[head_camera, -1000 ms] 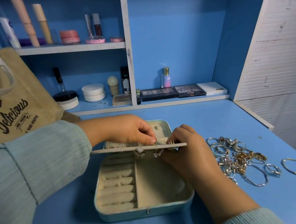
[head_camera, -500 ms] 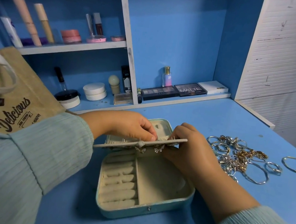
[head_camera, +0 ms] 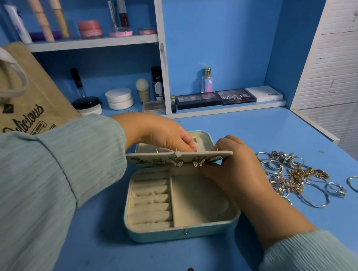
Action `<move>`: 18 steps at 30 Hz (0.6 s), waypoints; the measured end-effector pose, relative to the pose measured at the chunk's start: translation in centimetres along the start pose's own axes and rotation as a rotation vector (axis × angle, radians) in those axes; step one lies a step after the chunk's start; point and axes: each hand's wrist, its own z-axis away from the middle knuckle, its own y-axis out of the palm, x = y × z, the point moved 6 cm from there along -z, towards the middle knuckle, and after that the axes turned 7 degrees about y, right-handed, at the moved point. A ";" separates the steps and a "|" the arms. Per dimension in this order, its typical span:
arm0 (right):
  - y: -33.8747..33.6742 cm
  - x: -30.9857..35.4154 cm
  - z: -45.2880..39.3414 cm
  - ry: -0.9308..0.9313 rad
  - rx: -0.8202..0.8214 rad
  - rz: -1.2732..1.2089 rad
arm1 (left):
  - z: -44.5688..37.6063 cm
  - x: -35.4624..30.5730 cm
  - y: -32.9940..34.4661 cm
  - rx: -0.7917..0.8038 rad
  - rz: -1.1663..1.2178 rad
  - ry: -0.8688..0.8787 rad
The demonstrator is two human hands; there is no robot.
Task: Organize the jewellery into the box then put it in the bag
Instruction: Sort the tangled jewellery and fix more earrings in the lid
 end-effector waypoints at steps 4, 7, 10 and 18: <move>-0.1 0.0 0.0 0.013 -0.006 0.010 | 0.1 0.2 0.0 -0.011 0.016 -0.016; 0.0 0.1 0.0 0.009 -0.004 0.022 | 0.1 0.3 0.0 -0.017 0.014 -0.021; -0.1 0.1 0.0 0.013 -0.008 0.026 | 0.1 0.2 -0.1 -0.012 -0.004 -0.016; -0.2 0.3 0.2 0.009 0.003 -0.010 | 0.2 -0.2 -0.1 -0.012 -0.013 -0.011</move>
